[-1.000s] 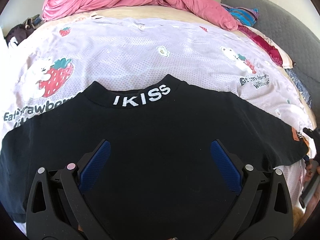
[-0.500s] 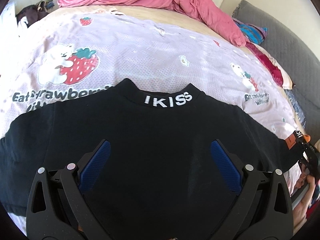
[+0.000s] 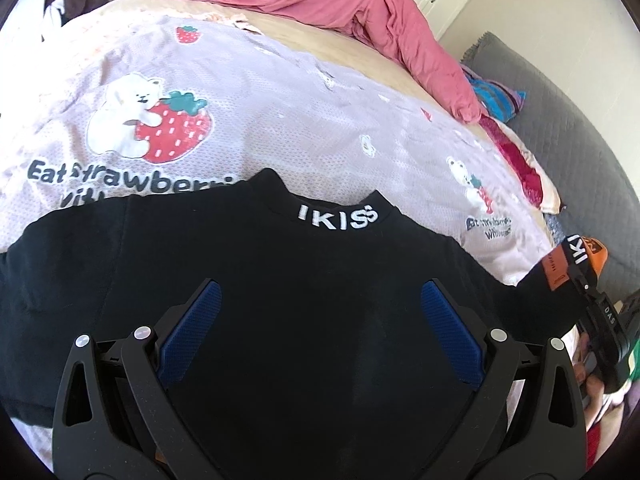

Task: Fold small clothes
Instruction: 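Carry the cuff across the shirt body with the right gripper while the left gripper grasps it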

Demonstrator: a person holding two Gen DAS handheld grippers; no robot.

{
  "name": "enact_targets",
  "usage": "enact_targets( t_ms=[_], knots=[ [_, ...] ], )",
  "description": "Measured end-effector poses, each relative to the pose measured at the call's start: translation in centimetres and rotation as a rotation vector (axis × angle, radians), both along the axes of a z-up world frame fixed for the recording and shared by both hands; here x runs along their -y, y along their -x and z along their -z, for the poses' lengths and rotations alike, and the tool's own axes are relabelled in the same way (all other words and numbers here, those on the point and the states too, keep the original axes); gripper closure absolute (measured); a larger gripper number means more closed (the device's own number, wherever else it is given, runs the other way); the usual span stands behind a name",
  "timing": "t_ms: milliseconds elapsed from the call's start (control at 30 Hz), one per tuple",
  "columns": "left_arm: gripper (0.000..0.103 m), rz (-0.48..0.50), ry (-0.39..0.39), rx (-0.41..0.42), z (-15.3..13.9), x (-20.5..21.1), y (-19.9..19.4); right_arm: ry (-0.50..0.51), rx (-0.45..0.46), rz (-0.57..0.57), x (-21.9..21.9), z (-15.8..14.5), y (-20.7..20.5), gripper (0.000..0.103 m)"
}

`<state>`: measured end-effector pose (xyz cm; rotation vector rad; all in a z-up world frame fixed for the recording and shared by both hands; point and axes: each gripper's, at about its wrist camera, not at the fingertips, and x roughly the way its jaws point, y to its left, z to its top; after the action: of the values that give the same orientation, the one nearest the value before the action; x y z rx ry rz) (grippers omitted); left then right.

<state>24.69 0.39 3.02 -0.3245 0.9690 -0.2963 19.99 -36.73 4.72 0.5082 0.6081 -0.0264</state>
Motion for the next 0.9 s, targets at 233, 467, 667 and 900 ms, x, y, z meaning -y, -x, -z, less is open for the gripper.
enact_targets(
  t_ms=[233, 467, 667, 900],
  knots=[
    [0.009, -0.037, 0.068, -0.016, -0.1, -2.3, 0.1, 0.053, -0.010, -0.184, -6.6, -0.3, -2.2, 0.084],
    [0.009, -0.048, 0.143, -0.042, 0.4, -3.7, 0.1, 0.128, -0.049, -0.339, -13.1, 1.3, -2.9, 0.084],
    [0.009, -0.044, 0.198, -0.072, 1.4, -3.7, 0.0, 0.152, -0.105, -0.429, -16.3, 3.7, -2.6, 0.081],
    [0.009, -0.018, 0.268, -0.117, 2.9, -2.7, -0.1, 0.157, -0.157, -0.511, -18.3, 5.3, -1.9, 0.061]
  ],
)
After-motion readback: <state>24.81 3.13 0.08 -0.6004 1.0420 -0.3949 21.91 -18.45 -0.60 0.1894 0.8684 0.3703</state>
